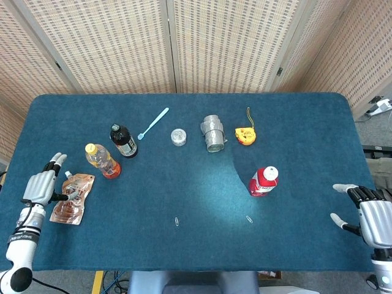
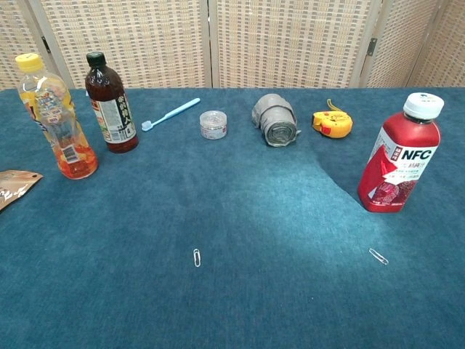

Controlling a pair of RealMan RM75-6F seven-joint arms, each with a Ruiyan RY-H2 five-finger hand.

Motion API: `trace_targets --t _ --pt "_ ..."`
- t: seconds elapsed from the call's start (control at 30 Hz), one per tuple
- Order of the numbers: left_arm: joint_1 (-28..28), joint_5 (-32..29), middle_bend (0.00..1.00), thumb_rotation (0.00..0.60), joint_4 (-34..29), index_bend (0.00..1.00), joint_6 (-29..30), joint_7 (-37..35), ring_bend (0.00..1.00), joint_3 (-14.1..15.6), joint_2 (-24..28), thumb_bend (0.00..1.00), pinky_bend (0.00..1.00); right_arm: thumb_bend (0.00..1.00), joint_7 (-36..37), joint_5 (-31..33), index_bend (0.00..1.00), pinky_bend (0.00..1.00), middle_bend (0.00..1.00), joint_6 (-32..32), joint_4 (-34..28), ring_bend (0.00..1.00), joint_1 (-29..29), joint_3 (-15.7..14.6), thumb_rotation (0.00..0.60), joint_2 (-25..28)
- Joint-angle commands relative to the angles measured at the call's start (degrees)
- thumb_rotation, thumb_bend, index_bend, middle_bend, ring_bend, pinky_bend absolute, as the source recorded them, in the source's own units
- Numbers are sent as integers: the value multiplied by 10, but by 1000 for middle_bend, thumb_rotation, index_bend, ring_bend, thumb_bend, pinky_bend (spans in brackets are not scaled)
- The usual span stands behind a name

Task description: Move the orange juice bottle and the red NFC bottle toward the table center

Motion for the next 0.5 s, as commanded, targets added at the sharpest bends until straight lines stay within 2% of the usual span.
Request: trace_targets --t 0.03,0.5 --pt "-19 -18 0 600 30 0 -24 -2 93 -8 -14 94 387 127 0 0 355 425 390 0 0 341 0 0 600 0" --pt "-71 -44 0 600 95 0 -58 -17 59 -34 -74 78 316 126 4 1 355 425 390 5 -1 341 -3 2 600 3"
